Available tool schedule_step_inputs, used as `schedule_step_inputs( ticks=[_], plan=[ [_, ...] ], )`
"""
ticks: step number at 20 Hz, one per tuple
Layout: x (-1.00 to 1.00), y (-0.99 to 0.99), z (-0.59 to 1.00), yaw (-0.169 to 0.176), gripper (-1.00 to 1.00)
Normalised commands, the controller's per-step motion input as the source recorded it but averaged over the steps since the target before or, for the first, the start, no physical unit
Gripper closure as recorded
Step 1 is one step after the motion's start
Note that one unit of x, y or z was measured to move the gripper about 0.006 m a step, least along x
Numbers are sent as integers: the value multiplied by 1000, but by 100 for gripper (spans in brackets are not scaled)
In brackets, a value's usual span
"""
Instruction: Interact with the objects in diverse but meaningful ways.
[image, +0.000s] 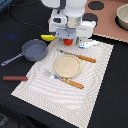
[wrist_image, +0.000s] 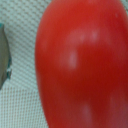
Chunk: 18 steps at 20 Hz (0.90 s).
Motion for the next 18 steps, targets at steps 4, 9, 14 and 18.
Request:
schedule_step_inputs(
  ticks=[4, 9, 14, 18],
  plan=[
    [-95, 86, 1, 0, 100],
    [-116, 93, -1, 0, 100],
    [-69, 118, -34, 0, 100],
    [-5, 123, -21, 3, 100]
  ],
)
